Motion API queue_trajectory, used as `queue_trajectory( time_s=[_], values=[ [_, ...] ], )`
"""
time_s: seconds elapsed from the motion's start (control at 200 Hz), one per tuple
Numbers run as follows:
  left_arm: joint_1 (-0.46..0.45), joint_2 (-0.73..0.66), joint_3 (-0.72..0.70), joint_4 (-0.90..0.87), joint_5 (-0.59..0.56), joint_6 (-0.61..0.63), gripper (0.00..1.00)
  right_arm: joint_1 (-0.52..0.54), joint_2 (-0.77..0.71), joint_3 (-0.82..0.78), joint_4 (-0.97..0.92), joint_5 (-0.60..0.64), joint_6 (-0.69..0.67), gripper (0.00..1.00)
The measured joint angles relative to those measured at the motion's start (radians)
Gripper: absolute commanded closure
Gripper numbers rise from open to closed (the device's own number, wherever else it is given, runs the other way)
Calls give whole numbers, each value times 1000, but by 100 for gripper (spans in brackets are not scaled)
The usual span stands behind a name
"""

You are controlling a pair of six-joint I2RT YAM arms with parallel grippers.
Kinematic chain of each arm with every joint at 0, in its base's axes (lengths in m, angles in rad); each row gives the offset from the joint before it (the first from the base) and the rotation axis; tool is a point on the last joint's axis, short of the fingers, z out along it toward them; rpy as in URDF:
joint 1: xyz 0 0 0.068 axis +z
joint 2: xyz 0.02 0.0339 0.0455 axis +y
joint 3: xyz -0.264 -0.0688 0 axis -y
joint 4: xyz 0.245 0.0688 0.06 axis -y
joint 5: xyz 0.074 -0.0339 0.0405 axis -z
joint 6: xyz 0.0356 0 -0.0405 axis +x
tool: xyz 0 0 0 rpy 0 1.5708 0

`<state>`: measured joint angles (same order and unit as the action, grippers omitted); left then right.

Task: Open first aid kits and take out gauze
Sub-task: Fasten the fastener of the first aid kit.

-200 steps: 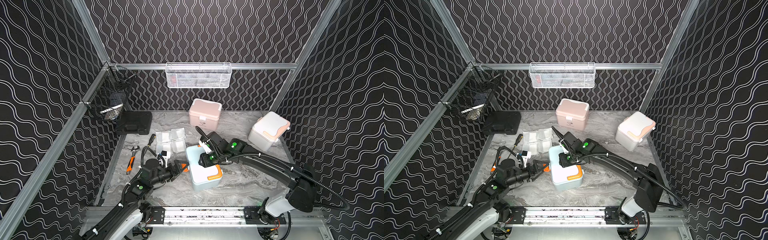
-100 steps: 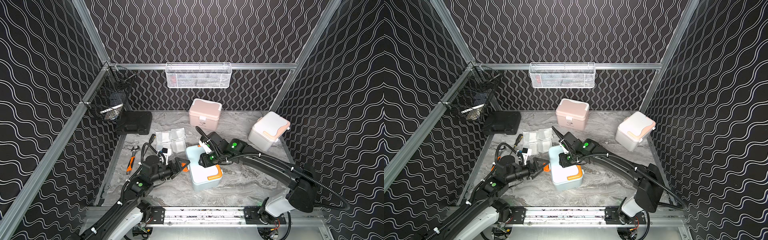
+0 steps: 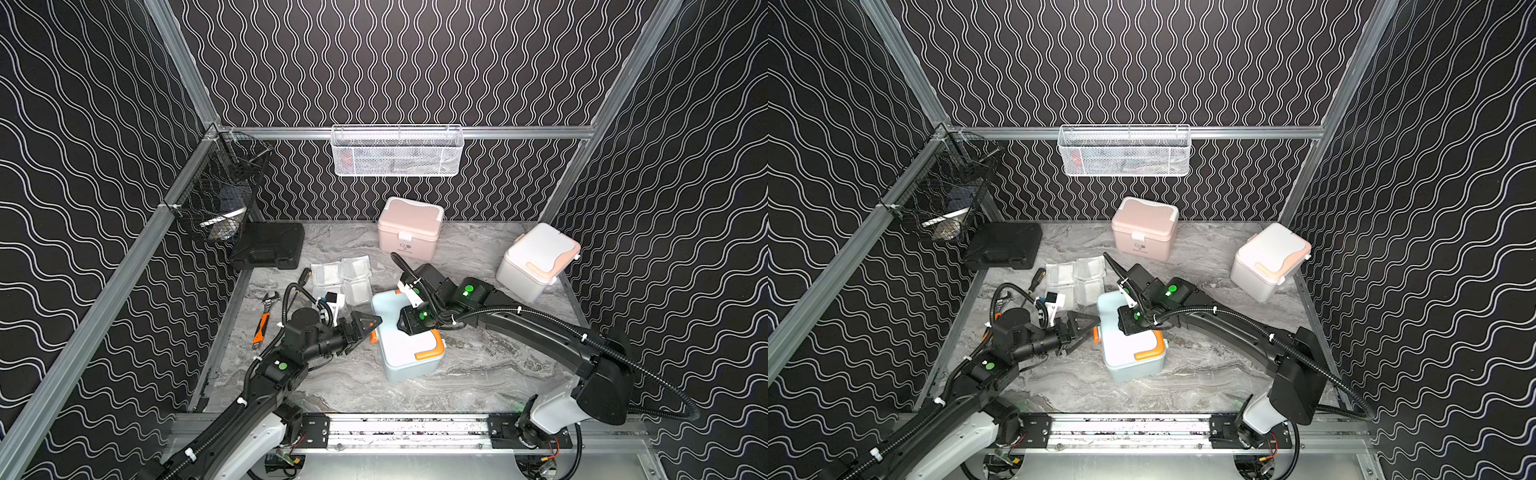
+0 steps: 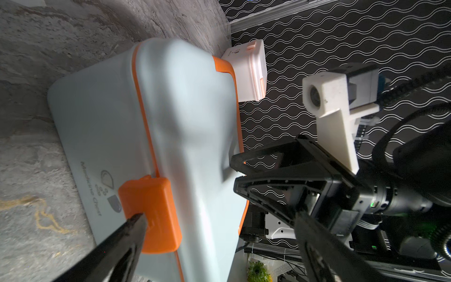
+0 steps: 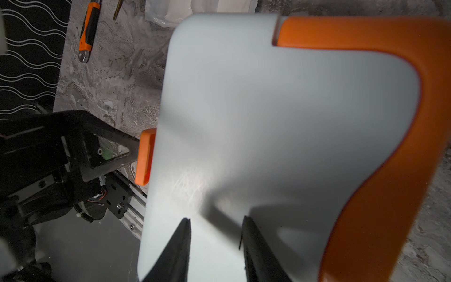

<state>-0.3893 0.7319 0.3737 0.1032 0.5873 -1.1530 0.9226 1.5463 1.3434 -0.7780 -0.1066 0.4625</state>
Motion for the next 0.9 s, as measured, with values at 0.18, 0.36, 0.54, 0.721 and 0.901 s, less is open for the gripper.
queue_trajectory(
  time_s=[0.18,0.36,0.54,0.721,0.901],
  values=[
    [-2,26,0,32,4,-5,1,0,1,0,2,0,0,62],
    [-4,53,-2,59,6,-7,1,0,1,-4,8,0,0,62],
    [-14,98,-26,101,3,-15,1,0,3,-13,31,-2,0,62],
    [-41,138,-32,145,-10,-27,1,0,7,-22,60,-8,0,62],
    [-75,172,-20,156,-49,-27,1,0,8,-32,87,-12,1,62]
  ],
)
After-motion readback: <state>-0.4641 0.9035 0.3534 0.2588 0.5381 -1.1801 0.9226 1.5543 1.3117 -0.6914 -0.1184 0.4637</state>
